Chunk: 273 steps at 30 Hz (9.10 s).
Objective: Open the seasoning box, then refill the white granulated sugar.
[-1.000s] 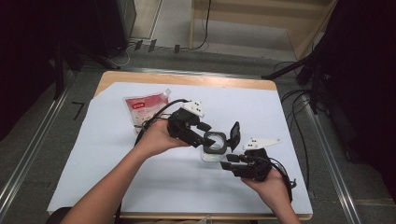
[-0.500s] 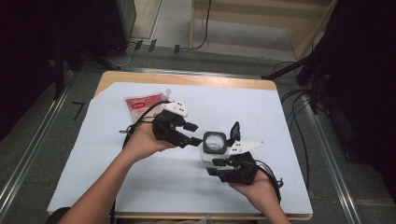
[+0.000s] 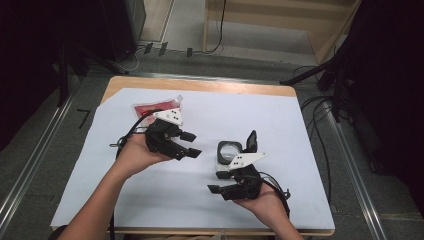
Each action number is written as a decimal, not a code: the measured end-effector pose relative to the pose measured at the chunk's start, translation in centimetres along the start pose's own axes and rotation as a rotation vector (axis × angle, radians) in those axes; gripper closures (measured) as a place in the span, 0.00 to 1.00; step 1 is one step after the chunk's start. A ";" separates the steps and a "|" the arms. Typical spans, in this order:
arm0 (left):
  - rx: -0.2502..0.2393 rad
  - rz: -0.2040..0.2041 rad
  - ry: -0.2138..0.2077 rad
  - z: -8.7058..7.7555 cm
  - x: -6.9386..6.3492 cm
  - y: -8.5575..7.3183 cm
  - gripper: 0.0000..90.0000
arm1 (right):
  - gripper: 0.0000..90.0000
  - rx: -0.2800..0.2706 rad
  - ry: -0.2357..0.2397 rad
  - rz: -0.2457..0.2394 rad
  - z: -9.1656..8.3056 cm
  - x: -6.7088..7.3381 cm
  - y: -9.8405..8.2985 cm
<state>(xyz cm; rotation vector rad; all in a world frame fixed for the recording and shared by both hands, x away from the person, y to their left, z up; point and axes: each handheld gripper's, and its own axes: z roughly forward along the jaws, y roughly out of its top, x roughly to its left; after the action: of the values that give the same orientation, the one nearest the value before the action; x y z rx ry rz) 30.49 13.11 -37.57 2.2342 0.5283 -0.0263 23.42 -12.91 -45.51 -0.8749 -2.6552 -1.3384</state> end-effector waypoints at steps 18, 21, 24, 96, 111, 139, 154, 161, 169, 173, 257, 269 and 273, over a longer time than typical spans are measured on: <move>-0.046 -0.102 0.069 -4.5 3.0 -3.6 0.47 | 0.49 0.024 0.019 -0.029 2.8 0.3 1.1; -0.046 -0.118 0.083 -5.0 3.4 -4.1 0.47 | 0.49 0.026 0.021 -0.033 3.0 0.2 1.1; -0.048 -0.128 0.098 -5.5 3.7 -4.4 0.47 | 0.49 0.033 0.021 -0.035 3.1 0.2 1.0; -0.125 -0.278 0.287 -5.4 9.1 -6.1 0.90 | 0.50 0.024 0.015 -0.050 3.7 0.7 1.3; -0.122 -0.333 0.258 -5.4 8.4 -4.9 1.00 | 0.48 -0.008 0.014 -0.005 6.6 0.5 4.3; -0.118 -0.279 0.095 -9.1 1.8 -0.7 1.00 | 0.48 -0.049 -0.052 -0.020 9.3 1.3 3.3; -0.117 -0.279 -0.045 -9.2 -1.4 1.2 1.00 | 0.56 -0.104 -0.125 0.005 9.6 0.7 3.3; -0.124 -0.361 -0.128 -8.5 -0.6 0.6 1.00 | 0.57 -0.185 -0.138 -0.005 9.3 0.8 2.8; -0.150 -0.422 -0.119 -8.2 0.5 -0.1 1.00 | 0.64 -0.200 -0.128 -0.125 9.3 2.2 2.8; -0.145 -0.415 -0.088 -8.1 0.3 0.0 1.00 | 0.64 -0.191 -0.109 -0.179 9.3 3.0 3.0; -0.104 -0.351 -0.015 0.4 -2.4 1.5 0.93 | 0.58 -0.165 -0.032 0.016 8.6 5.7 2.7; -0.116 -0.333 -0.021 -0.2 -2.7 1.9 0.86 | 0.65 -0.205 0.089 0.110 8.1 5.7 2.9; -0.118 -0.328 -0.022 -0.4 -2.9 2.1 0.86 | 0.65 -0.217 0.110 0.124 7.8 5.6 3.0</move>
<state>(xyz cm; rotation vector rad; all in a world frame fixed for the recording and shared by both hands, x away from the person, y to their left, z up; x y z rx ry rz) 28.62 11.16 -35.26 2.0098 0.8574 -0.1837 21.81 -3.02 -46.67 -0.9395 -2.3652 -1.6137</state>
